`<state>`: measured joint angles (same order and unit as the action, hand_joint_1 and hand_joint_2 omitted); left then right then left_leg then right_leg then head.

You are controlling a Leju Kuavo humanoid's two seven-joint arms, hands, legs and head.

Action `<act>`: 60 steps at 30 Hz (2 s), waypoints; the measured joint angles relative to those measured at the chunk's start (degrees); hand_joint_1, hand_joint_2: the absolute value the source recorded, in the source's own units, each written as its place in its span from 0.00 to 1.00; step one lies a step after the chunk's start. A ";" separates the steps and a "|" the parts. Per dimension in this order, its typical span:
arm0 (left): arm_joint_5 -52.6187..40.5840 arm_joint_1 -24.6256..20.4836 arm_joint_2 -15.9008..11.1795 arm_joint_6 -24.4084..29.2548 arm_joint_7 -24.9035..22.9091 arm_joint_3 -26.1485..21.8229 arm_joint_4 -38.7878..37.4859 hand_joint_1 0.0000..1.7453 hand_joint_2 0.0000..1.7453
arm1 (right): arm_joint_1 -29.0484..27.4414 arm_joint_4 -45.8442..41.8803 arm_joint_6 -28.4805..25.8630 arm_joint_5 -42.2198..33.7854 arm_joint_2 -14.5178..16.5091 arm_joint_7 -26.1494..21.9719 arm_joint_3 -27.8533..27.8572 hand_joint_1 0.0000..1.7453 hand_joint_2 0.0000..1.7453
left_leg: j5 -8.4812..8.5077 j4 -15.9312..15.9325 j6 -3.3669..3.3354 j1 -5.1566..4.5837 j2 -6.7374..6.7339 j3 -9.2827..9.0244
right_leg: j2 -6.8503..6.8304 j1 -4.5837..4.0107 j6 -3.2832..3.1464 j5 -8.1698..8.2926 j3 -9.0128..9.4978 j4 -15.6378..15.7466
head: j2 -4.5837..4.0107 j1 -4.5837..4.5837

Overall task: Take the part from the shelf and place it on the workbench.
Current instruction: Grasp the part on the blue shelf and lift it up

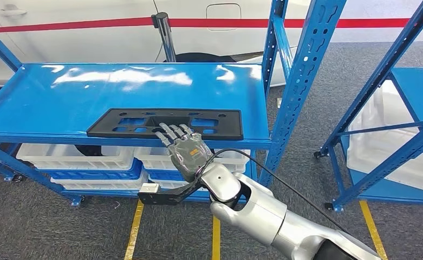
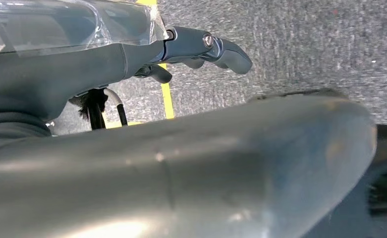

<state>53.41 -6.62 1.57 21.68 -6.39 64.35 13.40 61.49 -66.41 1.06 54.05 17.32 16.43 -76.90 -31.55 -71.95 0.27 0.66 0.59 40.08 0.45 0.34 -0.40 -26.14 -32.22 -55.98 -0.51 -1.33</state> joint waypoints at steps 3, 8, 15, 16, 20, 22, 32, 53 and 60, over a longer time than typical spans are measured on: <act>0.05 0.03 -0.01 0.00 0.01 0.00 -0.01 0.00 0.00 | 0.03 0.12 0.13 -0.03 0.08 -0.04 -0.11 0.00 1.00 | 7.69 10.29 -1.01 -0.42 0.04 -2.75 | 0.15 -0.19 0.23 -1.45 2.01 0.05 | 0.00 -0.01; 0.25 -0.03 0.02 0.00 0.10 0.00 -0.10 0.00 0.00 | 0.22 0.15 0.38 -0.17 0.31 -0.21 -0.38 0.00 1.00 | 9.32 16.87 -2.23 -0.95 0.06 -5.66 | 0.40 -0.28 1.51 -2.89 3.15 0.48 | -0.02 0.04; 0.51 0.04 0.04 0.04 0.47 0.00 -0.11 0.00 0.00 | -0.14 0.35 0.89 -0.75 0.38 -0.58 -0.74 0.00 1.00 | 7.57 17.39 -3.51 -0.45 0.05 -8.01 | 0.09 0.13 2.98 -7.78 -7.26 -16.93 | 0.01 0.08; 0.63 0.09 0.04 0.07 0.54 0.00 -0.11 0.00 0.00 | -0.22 0.43 1.29 -0.93 0.36 -0.76 -0.86 0.00 1.00 | 7.14 17.38 -3.38 -0.40 0.13 -8.61 | 0.04 0.23 3.02 -5.77 -7.25 -15.32 | 0.01 0.08; 1.35 -0.06 0.05 0.20 0.78 -0.02 -0.14 0.00 0.00 | 0.06 0.68 4.91 -2.34 0.43 -1.58 -1.51 0.00 1.00 | 5.32 17.36 -2.22 -0.44 0.41 -10.53 | -0.31 0.29 2.51 1.78 -2.40 -1.82 | -0.07 0.03; 1.67 -0.10 0.05 0.31 0.86 -0.04 -0.16 0.00 0.00 | 0.36 0.87 7.40 -3.51 0.59 -1.98 -1.86 0.00 1.00 | 4.93 17.54 -1.59 -0.55 0.42 -10.69 | -0.21 0.04 1.72 1.33 -1.88 -0.51 | -0.08 0.00; 2.62 0.07 0.00 0.61 1.19 -0.13 -0.17 0.00 0.00 | 1.05 2.69 13.41 -7.69 1.84 -3.84 -4.68 0.00 1.00 | 3.97 3.73 -0.13 -0.25 0.07 -0.25 | 0.01 0.13 -0.01 -1.05 1.04 -0.14 | -0.01 -0.07; 1.07 -0.10 0.05 0.92 1.69 -0.15 -0.26 0.00 0.00 | 1.43 3.94 10.31 -8.40 2.09 -1.55 -6.20 1.00 1.00 | 5.39 17.38 -2.63 -1.00 0.46 -10.50 | -0.01 -0.14 1.62 2.48 -2.29 -0.18 | -0.03 -0.03; 0.66 -0.06 0.04 1.17 3.95 -0.13 -0.26 0.00 0.00 | 1.66 4.01 9.78 -8.28 2.04 -0.91 -6.20 1.00 1.00 | 5.40 18.05 -2.71 -0.94 0.38 -10.74 | 0.19 -0.28 1.24 2.31 -2.43 -0.11 | -0.01 -0.03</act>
<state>54.06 -6.68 1.62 22.85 -2.44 64.22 13.14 63.16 -62.40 10.84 45.77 19.37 15.52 -83.10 -26.15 -53.90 -2.44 -0.28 0.97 29.34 0.65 0.06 0.84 -23.83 -34.65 -56.09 -0.52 -1.36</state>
